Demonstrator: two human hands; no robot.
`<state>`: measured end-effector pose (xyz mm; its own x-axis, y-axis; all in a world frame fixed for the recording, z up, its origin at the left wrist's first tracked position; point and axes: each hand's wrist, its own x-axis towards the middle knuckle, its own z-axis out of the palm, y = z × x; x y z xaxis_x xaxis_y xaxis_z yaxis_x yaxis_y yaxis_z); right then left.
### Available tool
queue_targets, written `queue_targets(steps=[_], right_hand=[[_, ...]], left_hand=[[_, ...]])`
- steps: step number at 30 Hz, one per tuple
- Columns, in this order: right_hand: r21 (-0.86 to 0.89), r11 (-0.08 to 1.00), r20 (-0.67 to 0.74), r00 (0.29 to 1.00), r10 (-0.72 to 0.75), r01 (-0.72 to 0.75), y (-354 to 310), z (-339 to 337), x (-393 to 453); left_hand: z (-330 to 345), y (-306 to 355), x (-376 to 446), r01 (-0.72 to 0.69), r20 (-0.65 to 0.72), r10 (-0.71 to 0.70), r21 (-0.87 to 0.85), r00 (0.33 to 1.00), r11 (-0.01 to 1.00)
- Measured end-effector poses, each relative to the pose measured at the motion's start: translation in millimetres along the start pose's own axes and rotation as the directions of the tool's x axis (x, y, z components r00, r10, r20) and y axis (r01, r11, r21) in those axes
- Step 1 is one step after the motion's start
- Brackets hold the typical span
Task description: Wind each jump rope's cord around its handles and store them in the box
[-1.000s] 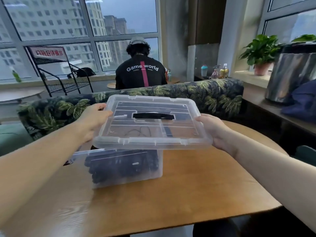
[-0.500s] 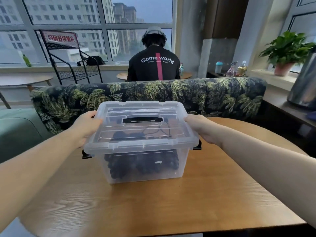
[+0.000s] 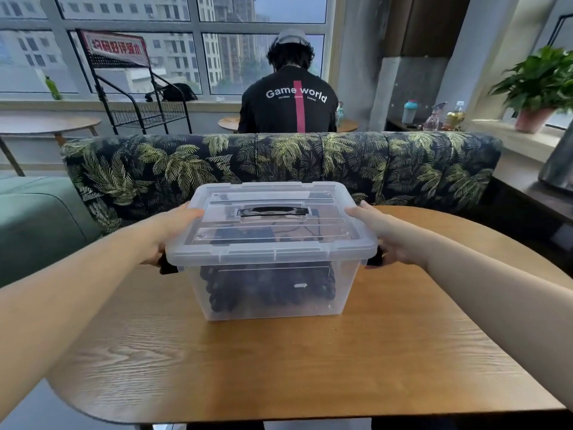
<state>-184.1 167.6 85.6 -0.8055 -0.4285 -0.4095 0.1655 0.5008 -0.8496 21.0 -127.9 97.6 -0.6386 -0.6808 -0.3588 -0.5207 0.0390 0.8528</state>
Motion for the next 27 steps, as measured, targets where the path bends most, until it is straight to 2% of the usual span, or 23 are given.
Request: queue_targets(steps=[2,3,5,6,8,9,12,13,16,19,22,27], right_hand=[[0.056,0.996,0.068,0.995,0.067,-0.071,5.1,-5.3,2.6],[0.036,0.995,0.117,0.989,0.089,-0.094,5.7,-6.8,1.7],[0.004,0.997,0.136,0.987,0.082,-0.083,3.0,-10.9,3.5],[0.004,0.998,0.099,0.994,0.055,-0.055,-0.3,-12.7,5.4],[-0.025,0.999,-0.015,1.0,-0.025,0.025,-9.0,-12.6,4.9],[-0.072,0.995,-0.063,0.996,-0.068,0.063,-13.1,-9.8,1.9],[-0.23,0.966,-0.15,0.976,-0.158,0.121,-18.2,1.1,-1.8],[-0.283,0.951,-0.159,0.972,-0.171,0.121,-20.1,4.5,-2.7],[-0.488,0.869,-0.151,0.973,-0.173,0.078,-29.5,9.5,-8.1],[-0.565,0.824,-0.143,0.98,-0.138,0.033,-38.3,14.2,-11.8],[-0.575,0.818,-0.151,0.979,-0.136,0.025,-35.6,16.6,-9.6],[-0.408,0.912,-0.151,0.981,-0.121,0.05,-23.6,12.9,-11.8]], left_hand=[[-7.9,-5.2,1.7,0.094,-0.004,-0.095,-0.079,0.995,0.992],[-9.8,-5.2,1.4,0.096,-0.02,-0.098,-0.07,0.995,0.993],[-14.2,-2.2,4.2,-0.006,-0.129,0.016,0.078,0.992,0.997],[-15.5,0.7,5.6,-0.076,-0.183,0.11,0.188,0.977,0.979],[-14.3,4.6,9.0,-0.114,-0.241,0.189,0.294,0.952,0.949],[-12.6,5.9,10.4,-0.095,-0.244,0.166,0.279,0.955,0.956],[-8.8,3.2,16.6,-0.033,-0.192,0.047,0.077,0.98,0.996],[-6.9,3.8,13.9,-0.025,-0.19,0.038,0.07,0.981,0.997],[0.8,12.5,8.8,-0.061,-0.211,0.125,0.285,0.969,0.957],[6.4,22.3,4.7,-0.064,-0.214,0.166,0.413,0.963,0.908],[6.7,20.4,8.4,-0.077,-0.198,0.175,0.422,0.965,0.903],[5.0,16.6,0.8,-0.121,-0.18,0.209,0.404,0.961,0.907]])
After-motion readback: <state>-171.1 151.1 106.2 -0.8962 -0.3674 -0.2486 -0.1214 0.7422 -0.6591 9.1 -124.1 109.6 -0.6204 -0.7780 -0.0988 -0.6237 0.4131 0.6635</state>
